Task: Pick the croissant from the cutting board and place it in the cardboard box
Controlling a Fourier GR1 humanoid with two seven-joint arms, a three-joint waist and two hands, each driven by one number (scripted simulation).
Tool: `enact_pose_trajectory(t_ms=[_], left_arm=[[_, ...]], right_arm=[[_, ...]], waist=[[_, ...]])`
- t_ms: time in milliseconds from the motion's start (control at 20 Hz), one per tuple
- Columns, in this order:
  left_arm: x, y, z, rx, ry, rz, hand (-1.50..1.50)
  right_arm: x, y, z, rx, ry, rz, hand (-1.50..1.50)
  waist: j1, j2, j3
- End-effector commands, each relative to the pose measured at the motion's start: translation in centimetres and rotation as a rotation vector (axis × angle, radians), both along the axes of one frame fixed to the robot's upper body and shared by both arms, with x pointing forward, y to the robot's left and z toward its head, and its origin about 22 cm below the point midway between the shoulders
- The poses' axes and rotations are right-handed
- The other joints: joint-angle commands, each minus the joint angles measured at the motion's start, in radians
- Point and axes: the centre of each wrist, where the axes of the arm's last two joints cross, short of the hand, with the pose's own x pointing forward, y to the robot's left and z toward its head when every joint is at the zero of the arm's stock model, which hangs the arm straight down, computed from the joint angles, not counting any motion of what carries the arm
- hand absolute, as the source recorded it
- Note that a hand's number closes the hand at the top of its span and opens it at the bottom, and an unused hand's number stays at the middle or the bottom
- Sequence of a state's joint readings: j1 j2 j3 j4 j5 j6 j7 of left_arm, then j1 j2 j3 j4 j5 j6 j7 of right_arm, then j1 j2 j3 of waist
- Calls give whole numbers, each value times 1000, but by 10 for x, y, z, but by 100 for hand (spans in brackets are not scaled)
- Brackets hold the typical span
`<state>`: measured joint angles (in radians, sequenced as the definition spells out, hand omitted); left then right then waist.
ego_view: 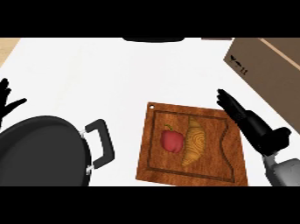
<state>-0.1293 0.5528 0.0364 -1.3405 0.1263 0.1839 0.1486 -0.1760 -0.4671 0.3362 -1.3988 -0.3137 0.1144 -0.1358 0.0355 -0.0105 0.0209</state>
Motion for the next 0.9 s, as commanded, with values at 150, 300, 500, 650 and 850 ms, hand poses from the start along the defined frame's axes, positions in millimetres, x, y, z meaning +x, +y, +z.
enact_pose_trajectory(t_ms=[150,300,500,650,850], left_arm=[[1,-31,-1,-203,-121,-11,0],[4,-42,0,-266,-143,-47,0],[-2,-75,-7,-386,-175,-83,0],[-6,-82,-5,-409,-182,-115,0],[1,-90,6,-414,-201,-129,0]], right_arm=[[-7,-63,23,-21,-172,-585,150],[-34,-136,24,-613,-107,-632,150],[-48,-108,14,-431,-265,-1061,-150],[-75,-77,28,-501,-373,-963,-150],[-98,-56,50,-646,-269,-833,-150]], waist=[[-118,-21,-26],[-155,-8,-62],[-113,-14,-28],[-99,-10,-28],[-83,-1,-31]])
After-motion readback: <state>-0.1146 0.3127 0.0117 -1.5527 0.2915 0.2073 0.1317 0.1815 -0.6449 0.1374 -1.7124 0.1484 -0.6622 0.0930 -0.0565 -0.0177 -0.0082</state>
